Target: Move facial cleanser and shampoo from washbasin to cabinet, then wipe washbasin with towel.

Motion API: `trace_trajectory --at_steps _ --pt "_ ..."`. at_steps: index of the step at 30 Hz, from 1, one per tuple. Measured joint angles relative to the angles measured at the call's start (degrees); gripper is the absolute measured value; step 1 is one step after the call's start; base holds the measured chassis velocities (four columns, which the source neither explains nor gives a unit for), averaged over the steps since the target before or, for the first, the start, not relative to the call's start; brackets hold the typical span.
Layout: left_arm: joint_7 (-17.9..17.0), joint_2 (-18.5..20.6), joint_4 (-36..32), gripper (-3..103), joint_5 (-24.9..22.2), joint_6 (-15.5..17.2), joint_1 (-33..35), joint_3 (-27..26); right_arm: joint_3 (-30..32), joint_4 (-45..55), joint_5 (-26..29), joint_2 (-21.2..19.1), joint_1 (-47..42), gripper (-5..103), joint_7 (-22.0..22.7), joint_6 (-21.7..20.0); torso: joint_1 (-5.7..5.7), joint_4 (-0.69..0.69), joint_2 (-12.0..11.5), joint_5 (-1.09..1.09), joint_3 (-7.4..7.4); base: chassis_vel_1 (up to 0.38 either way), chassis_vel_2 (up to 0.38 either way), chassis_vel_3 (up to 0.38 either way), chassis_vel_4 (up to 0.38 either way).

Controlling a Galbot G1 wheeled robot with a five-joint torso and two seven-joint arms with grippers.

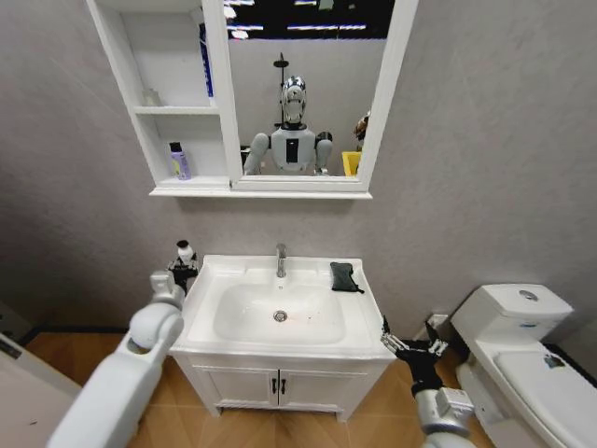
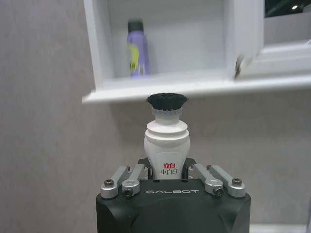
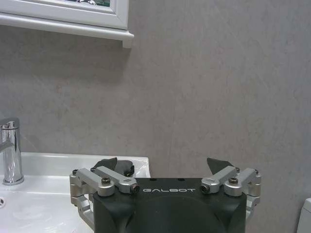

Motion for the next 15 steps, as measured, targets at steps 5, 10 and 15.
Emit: trace_trajectory --at_steps 5,10,15 --pt "-7.1 8.12 -1.51 30 -17.69 5.77 -17.55 3.73 -0.28 -0.16 -0.09 -0.02 0.1 100 -0.23 0.18 0.0 -0.01 0.0 0.0 0.0 0.0 0.0 0.0 0.0" --pt "-8.04 8.89 5.38 30 -24.4 6.54 -33.97 13.76 -0.18 -0.17 -0.09 -0.02 -0.1 100 -0.27 0.53 0.0 -0.01 0.0 -0.02 0.01 0.0 0.0 0.0 0.0" --pt "-5.78 3.98 16.49 30 -23.24 5.5 -46.02 21.17 0.03 0.08 0.11 0.03 -0.14 100 -0.24 0.55 0.02 -0.04 -0.01 0.01 0.02 0.0 0.0 0.0 0.0"
